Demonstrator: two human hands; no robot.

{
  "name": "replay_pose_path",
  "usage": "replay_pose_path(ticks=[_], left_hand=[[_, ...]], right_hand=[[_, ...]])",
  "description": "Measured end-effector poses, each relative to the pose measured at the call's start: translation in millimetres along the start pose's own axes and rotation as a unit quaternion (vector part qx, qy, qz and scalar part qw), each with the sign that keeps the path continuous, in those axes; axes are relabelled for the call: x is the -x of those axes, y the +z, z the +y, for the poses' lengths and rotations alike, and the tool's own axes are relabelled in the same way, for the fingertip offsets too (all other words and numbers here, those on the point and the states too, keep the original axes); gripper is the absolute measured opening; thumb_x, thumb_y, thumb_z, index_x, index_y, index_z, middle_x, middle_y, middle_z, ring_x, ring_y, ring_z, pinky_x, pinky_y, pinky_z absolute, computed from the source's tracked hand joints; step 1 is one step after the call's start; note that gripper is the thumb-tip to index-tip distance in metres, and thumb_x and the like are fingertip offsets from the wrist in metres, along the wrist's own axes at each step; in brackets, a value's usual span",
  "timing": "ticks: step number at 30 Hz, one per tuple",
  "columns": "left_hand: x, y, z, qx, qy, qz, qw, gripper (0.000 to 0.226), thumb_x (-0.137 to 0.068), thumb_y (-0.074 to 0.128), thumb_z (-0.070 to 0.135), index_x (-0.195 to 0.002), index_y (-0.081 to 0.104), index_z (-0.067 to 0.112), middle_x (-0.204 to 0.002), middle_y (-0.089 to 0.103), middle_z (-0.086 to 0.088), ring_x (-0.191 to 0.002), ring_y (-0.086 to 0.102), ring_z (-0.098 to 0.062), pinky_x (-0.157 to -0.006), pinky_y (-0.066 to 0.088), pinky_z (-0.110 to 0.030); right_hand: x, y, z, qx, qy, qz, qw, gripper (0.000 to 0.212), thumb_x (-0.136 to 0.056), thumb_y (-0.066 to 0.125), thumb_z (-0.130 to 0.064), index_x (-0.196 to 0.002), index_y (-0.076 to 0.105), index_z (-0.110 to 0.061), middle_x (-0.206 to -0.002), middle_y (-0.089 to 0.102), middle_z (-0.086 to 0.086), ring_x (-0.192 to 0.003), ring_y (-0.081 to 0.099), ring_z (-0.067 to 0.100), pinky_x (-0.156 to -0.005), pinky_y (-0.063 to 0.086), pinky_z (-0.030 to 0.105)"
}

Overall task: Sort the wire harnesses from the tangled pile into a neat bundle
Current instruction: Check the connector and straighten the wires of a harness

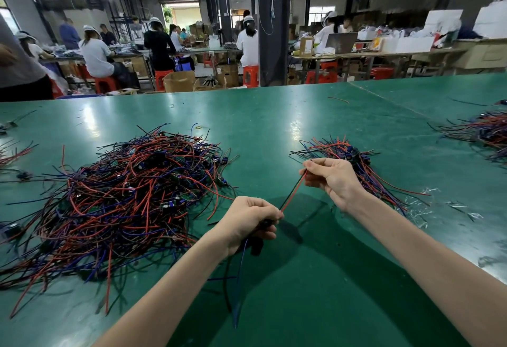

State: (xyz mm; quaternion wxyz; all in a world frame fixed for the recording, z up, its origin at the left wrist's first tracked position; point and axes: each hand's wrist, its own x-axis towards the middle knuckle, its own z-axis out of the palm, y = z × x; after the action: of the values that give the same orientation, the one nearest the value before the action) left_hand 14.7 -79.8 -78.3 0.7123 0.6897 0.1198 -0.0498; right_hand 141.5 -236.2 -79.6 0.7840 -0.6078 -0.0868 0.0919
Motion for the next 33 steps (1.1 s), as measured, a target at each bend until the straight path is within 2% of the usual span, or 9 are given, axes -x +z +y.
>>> replay_pose_path(ticks=[10, 16, 23, 30, 33], left_hand=[[4.3, 4.7, 2.4, -0.004, -0.005, 0.003, 1.0, 0.014, -0.084, 0.059, -0.006, -0.071, 0.064, -0.004, -0.058, 0.054, -0.011, -0.041, 0.053, -0.011, -0.04, 0.045, -0.017], [5.8, 4.0, 3.4, -0.009, -0.027, -0.009, 1.0, 0.014, -0.085, 0.059, -0.004, -0.071, 0.063, -0.002, -0.049, 0.055, -0.009, -0.037, 0.052, -0.013, -0.039, 0.043, -0.016], [4.3, 3.2, 4.2, -0.008, -0.022, -0.012, 1.0, 0.016, -0.085, 0.06, -0.004, -0.069, 0.063, -0.002, -0.052, 0.055, -0.012, -0.038, 0.053, -0.013, -0.04, 0.045, -0.017], [0.2, -0.6, 4.6, -0.015, -0.003, -0.007, 1.0, 0.02, -0.085, 0.062, -0.003, -0.065, 0.063, 0.001, -0.057, 0.055, -0.011, -0.045, 0.058, -0.014, -0.048, 0.054, -0.025], [-1.1, 1.0, 0.5, -0.039, -0.013, -0.01, 0.999, 0.021, -0.083, 0.065, 0.001, -0.062, 0.066, 0.007, -0.056, 0.059, -0.01, -0.049, 0.058, -0.019, -0.063, 0.051, -0.033]], right_hand=[[1.2, 3.2, -4.4, -0.028, 0.016, 0.01, 0.999, 0.015, -0.086, 0.064, -0.003, -0.072, 0.056, -0.005, -0.053, 0.066, 0.003, -0.04, 0.052, 0.007, -0.043, 0.048, 0.02], [0.7, 3.6, -3.8, -0.013, 0.014, 0.005, 1.0, 0.016, -0.089, 0.058, -0.001, -0.074, 0.056, -0.003, -0.053, 0.066, 0.002, -0.042, 0.055, 0.006, -0.045, 0.049, 0.019], [2.3, 5.2, -5.4, -0.028, 0.012, 0.014, 0.999, 0.015, -0.089, 0.059, -0.002, -0.074, 0.057, -0.004, -0.053, 0.065, 0.003, -0.042, 0.052, 0.006, -0.044, 0.048, 0.02], [1.3, 7.1, -5.7, -0.052, 0.019, 0.025, 0.998, 0.017, -0.089, 0.06, -0.005, -0.073, 0.057, -0.005, -0.051, 0.064, 0.002, -0.039, 0.05, 0.007, -0.042, 0.046, 0.019], [0.4, 5.3, -3.2, -0.049, 0.023, 0.017, 0.998, 0.015, -0.09, 0.056, -0.001, -0.076, 0.057, -0.002, -0.053, 0.065, 0.003, -0.041, 0.054, 0.005, -0.044, 0.049, 0.018]])
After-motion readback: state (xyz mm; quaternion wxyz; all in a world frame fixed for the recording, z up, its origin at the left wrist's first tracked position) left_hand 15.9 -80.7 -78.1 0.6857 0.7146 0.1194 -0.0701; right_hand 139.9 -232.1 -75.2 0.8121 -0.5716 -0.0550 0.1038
